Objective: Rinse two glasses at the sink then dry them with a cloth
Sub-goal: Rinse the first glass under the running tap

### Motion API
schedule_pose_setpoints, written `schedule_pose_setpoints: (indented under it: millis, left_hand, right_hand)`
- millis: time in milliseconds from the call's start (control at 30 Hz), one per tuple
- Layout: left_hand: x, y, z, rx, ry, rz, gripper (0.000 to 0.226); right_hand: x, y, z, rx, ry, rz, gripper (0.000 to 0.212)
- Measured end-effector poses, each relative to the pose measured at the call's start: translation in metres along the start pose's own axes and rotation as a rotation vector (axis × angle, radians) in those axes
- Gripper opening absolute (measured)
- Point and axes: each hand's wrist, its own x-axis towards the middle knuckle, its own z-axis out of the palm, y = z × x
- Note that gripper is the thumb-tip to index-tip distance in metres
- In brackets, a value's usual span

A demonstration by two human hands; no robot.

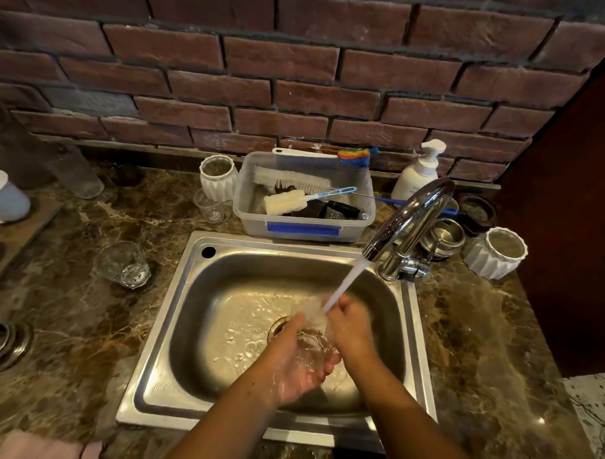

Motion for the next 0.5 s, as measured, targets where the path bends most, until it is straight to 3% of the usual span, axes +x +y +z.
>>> schedule_pose_setpoints:
  millis: [100,233,300,367,500]
  left_hand:
    - [0.003,0.000,-0.002,0.194,0.045,0.025,0.053]
    - [0.003,0.007,-0.001,0.260,0.053,0.047,0.056]
    - [0.000,0.008,-0.001,0.218,0.037,0.045,0.060]
    - [-0.002,0.006,0.000,0.111,0.018,0.079,0.048]
    - [-0.001,0.001,-0.001,-0.120,0.053,0.044,0.046]
  right_hand:
    - [0.009,0.001,-0.006,-0.091,0.001,0.029,0.032]
    - [0.009,-0.002,-0.006,-0.121,0.002,-0.020,0.025]
    - [0.002,-0.005,-0.003,-0.080,-0.022,-0.063,0.016]
    - [-0.009,-0.006,0.000,-0.048,-0.061,-0.094,0.009]
    - [-0.021,-0.004,0.009,0.061,-0.107,-0.085,0.021]
